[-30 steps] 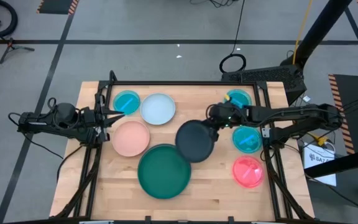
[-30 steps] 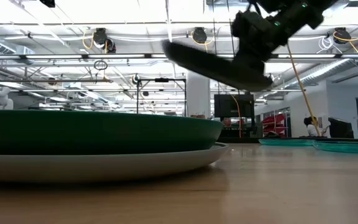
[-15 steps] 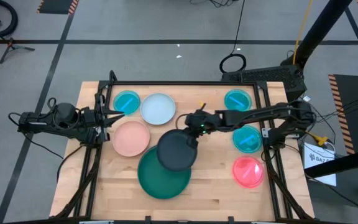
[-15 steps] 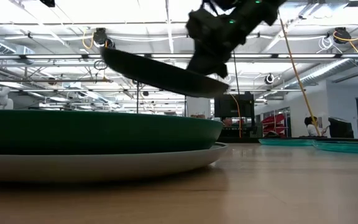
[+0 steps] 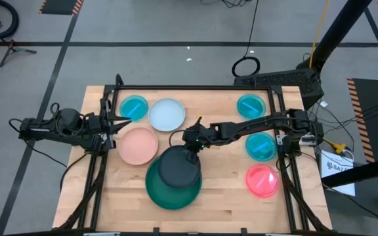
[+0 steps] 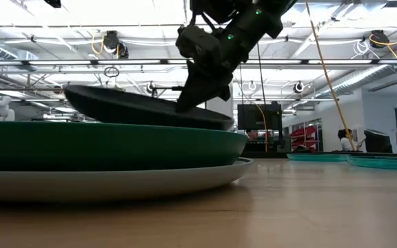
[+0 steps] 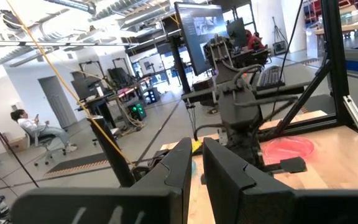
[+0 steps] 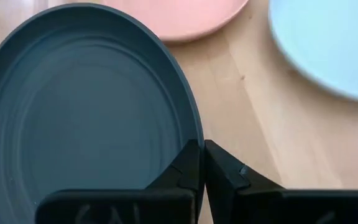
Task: Stack plastic plates
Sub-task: Stack the black plate on top of the green plate, then stack the light blue plate on top of the black plate
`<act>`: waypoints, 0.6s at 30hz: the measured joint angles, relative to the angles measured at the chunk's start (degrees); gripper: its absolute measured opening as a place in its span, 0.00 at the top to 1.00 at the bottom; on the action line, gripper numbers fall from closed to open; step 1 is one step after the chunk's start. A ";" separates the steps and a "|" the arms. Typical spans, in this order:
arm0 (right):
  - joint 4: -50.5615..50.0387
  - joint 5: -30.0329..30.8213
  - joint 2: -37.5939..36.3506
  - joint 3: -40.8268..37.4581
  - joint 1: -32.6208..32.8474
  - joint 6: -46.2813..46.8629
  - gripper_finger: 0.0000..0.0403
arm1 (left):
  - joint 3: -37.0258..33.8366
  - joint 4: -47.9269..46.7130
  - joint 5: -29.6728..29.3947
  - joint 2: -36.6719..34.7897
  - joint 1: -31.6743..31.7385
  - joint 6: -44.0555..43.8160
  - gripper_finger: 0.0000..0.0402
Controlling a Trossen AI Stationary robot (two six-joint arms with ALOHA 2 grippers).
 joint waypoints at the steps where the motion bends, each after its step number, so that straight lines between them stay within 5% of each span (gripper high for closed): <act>1: 0.02 0.01 0.18 0.00 0.09 0.09 0.98 | 0.00 0.00 0.00 0.00 0.00 0.00 0.88; 18: 1.26 0.33 0.79 0.09 0.72 1.00 0.74 | 0.00 0.00 0.00 0.00 0.00 -0.16 0.88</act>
